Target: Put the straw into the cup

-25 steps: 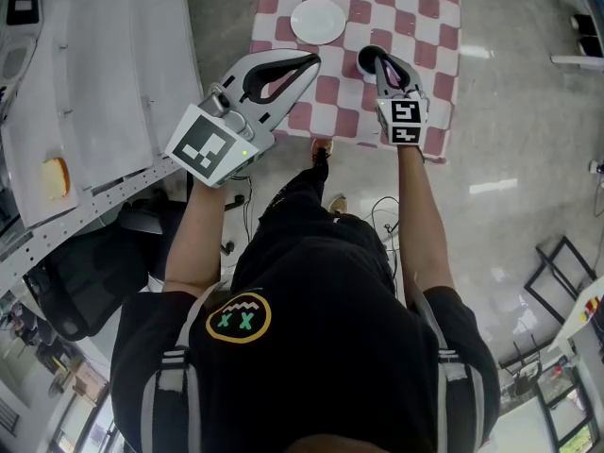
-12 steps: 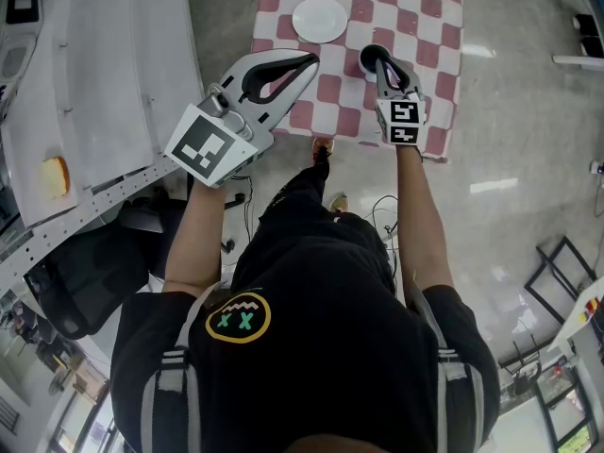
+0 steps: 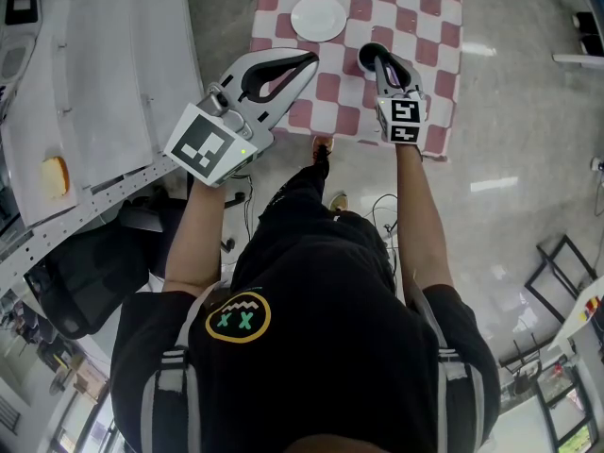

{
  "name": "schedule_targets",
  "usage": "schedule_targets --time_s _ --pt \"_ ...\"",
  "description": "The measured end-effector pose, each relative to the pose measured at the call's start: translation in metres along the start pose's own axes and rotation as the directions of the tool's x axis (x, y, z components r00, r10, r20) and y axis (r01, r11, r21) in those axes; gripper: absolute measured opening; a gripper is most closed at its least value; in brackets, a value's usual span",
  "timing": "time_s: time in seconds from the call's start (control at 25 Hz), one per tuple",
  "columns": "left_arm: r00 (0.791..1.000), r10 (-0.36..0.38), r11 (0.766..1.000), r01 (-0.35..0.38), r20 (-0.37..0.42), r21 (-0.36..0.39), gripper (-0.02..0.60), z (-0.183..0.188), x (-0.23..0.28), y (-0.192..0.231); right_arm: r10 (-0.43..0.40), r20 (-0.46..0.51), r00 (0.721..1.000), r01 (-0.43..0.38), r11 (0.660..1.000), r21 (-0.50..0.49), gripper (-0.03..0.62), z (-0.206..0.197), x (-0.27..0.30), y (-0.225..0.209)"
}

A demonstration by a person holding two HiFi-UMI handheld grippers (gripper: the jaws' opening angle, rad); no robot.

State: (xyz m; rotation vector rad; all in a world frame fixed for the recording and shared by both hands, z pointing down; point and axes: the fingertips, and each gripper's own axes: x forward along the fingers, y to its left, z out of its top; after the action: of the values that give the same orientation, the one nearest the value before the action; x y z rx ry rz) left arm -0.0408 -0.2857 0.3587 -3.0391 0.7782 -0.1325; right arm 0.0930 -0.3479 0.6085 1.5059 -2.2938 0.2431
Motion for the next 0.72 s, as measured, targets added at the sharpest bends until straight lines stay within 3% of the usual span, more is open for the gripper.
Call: schedule_targets --time_s 0.44,0.72 --pt "1.0 -0.006 1.0 0.006 0.007 -0.016 0.018 0.006 0.001 -0.014 -0.004 0.045 0.999 0.004 1.0 -0.001 0.215 0.016 -0.013 0.001" --pt "1.0 -0.017 1.0 0.017 0.009 0.015 0.018 0.008 -0.004 -0.026 -0.025 0.141 0.99 0.029 0.999 -0.028 0.324 0.057 -0.041 -0.001"
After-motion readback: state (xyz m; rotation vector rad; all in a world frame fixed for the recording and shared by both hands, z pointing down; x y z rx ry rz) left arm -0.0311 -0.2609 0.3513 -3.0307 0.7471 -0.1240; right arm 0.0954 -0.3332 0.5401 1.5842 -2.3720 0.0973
